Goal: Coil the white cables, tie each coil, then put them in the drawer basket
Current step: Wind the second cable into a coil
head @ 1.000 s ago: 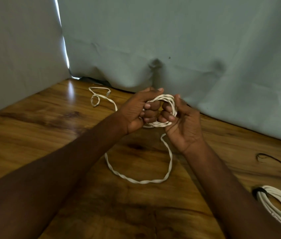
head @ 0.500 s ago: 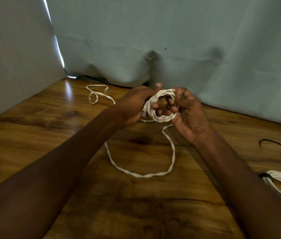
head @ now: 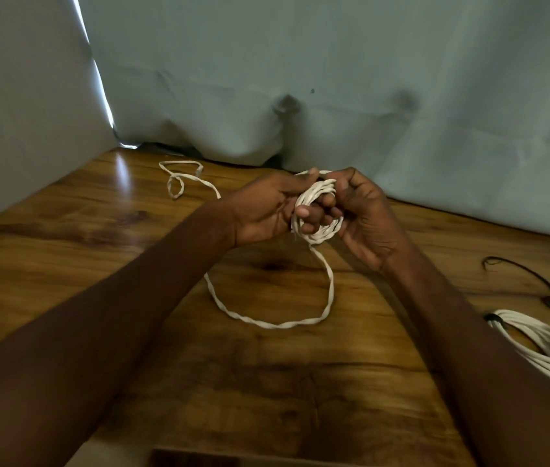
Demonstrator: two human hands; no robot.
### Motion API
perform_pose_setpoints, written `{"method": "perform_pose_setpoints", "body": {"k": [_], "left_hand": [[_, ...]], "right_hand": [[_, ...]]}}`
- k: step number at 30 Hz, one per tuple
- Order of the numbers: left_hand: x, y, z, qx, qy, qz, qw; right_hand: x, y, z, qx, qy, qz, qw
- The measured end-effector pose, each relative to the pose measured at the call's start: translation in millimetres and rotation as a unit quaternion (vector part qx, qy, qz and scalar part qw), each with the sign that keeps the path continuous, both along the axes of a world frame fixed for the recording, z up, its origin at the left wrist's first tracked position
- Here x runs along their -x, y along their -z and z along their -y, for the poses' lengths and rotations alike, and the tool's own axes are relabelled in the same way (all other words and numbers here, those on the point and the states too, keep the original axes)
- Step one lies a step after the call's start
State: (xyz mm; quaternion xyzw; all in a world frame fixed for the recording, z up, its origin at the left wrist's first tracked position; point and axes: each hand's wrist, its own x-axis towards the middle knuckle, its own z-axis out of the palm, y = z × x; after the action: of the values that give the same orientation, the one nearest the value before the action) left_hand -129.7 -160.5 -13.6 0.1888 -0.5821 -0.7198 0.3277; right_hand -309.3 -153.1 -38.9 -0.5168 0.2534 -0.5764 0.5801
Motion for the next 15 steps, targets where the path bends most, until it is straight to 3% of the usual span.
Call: {"method": "perform_pose_setpoints", "body": {"k": [4,9,15], "left_hand": [[15,4,1,-0.039,-0.039,-0.047,0.997],[15,2,-1,-0.116,-0.050,-0.116,0.985],[28,-3,-30,-0.106,-0.072,-0.169,0.977]], "right_hand": [[-1,-1,-4,-0.009,0.013,0.011,1.000],[1,-9,-19,-0.084,0.072,0.110,0.988],[17,-4,-72,-0.124,0.101,0.183,0.970]]}}
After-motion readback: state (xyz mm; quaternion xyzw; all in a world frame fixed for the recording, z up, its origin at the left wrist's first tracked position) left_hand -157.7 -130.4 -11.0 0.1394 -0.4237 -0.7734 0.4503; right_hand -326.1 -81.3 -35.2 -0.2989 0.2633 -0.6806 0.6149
